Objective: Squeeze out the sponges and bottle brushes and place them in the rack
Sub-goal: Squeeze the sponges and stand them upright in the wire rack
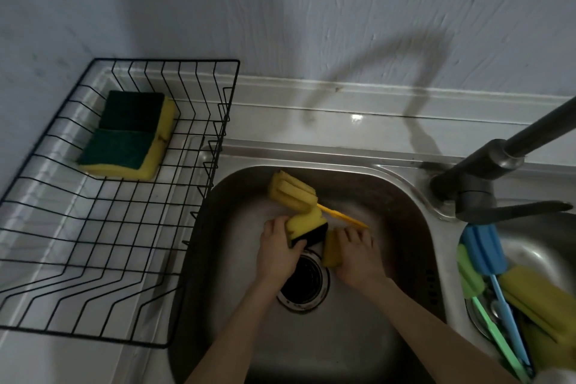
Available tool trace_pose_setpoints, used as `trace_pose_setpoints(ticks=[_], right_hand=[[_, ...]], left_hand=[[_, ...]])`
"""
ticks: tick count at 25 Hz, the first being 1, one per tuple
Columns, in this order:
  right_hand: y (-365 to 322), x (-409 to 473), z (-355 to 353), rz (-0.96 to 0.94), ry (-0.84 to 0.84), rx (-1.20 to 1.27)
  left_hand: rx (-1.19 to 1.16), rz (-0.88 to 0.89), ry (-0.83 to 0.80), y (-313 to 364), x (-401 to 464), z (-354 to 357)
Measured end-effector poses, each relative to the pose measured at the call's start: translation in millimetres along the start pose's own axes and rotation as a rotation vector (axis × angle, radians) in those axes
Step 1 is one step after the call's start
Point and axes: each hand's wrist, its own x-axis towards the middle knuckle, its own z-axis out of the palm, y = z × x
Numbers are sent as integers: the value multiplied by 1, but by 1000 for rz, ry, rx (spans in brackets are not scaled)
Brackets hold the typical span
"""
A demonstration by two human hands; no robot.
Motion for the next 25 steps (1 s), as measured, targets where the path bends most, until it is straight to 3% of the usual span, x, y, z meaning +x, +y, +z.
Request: trace_pose_setpoints(ticks=[7, 17, 25], right_hand=[[-10, -28, -30, 11, -16, 256], [-17, -102, -105, -143, 258, 562], [-48, -142, -148, -297, 453, 586]], left_hand=[[-40, 39, 52, 17, -24, -30], [-226, 290, 236, 69, -85, -93], [-336, 402, 420, 81, -129, -152]])
